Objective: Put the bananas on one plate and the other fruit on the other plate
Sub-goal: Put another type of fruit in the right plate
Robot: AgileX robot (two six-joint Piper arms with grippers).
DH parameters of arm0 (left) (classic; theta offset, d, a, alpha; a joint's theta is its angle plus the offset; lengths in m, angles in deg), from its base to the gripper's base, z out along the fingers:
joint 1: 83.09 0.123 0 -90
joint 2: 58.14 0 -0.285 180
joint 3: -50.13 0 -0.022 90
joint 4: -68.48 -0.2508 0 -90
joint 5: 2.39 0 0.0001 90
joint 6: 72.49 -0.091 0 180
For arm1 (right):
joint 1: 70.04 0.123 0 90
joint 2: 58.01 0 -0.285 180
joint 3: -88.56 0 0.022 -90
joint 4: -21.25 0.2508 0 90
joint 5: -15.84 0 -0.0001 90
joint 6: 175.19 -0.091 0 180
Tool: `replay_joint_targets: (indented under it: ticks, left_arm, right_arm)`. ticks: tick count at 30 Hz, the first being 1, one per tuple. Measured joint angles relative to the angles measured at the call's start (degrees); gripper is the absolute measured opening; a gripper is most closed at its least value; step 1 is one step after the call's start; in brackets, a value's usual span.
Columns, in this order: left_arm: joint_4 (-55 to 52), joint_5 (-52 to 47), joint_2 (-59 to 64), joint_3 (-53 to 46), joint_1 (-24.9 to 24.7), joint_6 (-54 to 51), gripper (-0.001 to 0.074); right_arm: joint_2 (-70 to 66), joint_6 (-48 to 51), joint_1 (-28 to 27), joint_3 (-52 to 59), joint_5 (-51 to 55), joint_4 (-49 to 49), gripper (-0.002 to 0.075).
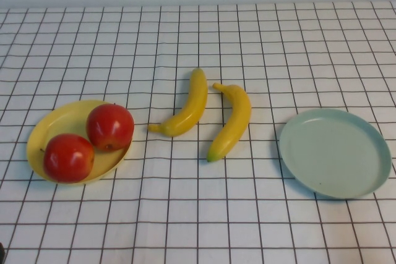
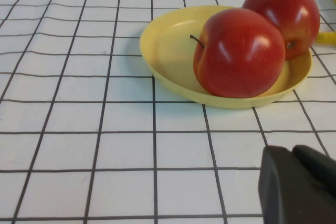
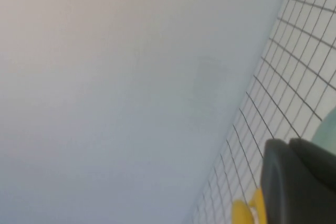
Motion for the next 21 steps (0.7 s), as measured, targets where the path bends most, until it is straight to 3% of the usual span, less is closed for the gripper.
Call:
replay_joint_targets:
  ticks: [6,11,15,21]
  left_arm:
    - [0.0,0.0,0.0,0.0,0.0,0.0,-0.0004]
    - [0.0,0.0,0.0,0.0,0.0,0.0,-0.0004]
    - [0.0,0.0,0.0,0.0,0.1,0.0,-0.0003]
    - [0.0,0.0,0.0,0.0,0.1,0.0,-0.0004]
  right_arm:
    - [-2.5,18.7,0.0,-5.2,7.0,-3.5,-0.0017]
    - [-17.3,29.3,0.0,-20.3,15.0,-20.3,-0.0017]
    - [-32.0,28.2,0.0,-33.4,26.9,-35.2,-0.0016]
    - [-53.8,14.0,0.0,-50.8,43.8,-55.3,-0.0016]
